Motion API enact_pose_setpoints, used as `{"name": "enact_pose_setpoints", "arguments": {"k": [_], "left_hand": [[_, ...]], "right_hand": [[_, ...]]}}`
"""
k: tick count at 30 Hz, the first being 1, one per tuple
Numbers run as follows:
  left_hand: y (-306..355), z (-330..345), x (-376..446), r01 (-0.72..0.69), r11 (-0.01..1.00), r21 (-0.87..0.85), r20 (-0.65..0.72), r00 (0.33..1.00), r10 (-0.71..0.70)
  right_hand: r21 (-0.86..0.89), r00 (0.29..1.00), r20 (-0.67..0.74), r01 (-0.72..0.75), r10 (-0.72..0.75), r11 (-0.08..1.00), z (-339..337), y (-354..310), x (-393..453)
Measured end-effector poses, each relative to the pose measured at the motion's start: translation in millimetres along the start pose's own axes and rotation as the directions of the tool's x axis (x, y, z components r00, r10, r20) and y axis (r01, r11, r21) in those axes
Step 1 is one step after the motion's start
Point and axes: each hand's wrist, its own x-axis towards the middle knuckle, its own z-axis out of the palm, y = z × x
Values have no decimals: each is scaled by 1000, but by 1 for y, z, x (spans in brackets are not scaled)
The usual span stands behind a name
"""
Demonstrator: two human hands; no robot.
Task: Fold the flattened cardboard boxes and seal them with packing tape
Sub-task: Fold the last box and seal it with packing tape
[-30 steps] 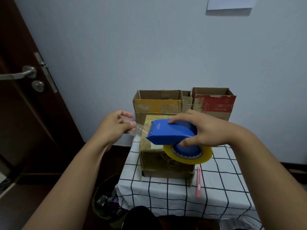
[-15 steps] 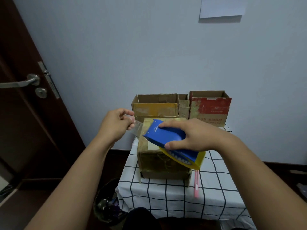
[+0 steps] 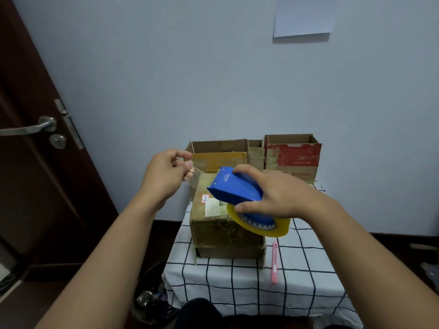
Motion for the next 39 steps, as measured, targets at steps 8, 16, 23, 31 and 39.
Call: {"name": "enact_pose_setpoints", "arguments": {"k": [8, 16, 23, 31, 39], "left_hand": [[-52, -2, 1, 205, 979, -16, -53, 977, -205], [-96, 28, -17, 334, 941, 49, -43, 942, -332], [-107, 35, -19, 319, 905, 280, -71, 947, -312], [-122, 37, -13, 355, 889, 290, -11, 930, -367], [-127, 37, -28, 254, 877, 409, -48, 965, -257]], "right_hand": [[-2, 990, 142, -5, 5, 1000, -32, 36, -17], [-96, 960, 276, -26, 51, 995, -35, 29, 15], [-71, 922, 380, -55, 78, 996, -21, 22, 34], [-96, 904, 419, -52, 87, 994, -18, 15, 42], [-118, 911, 405, -26, 72, 993, -15, 16, 44]]}}
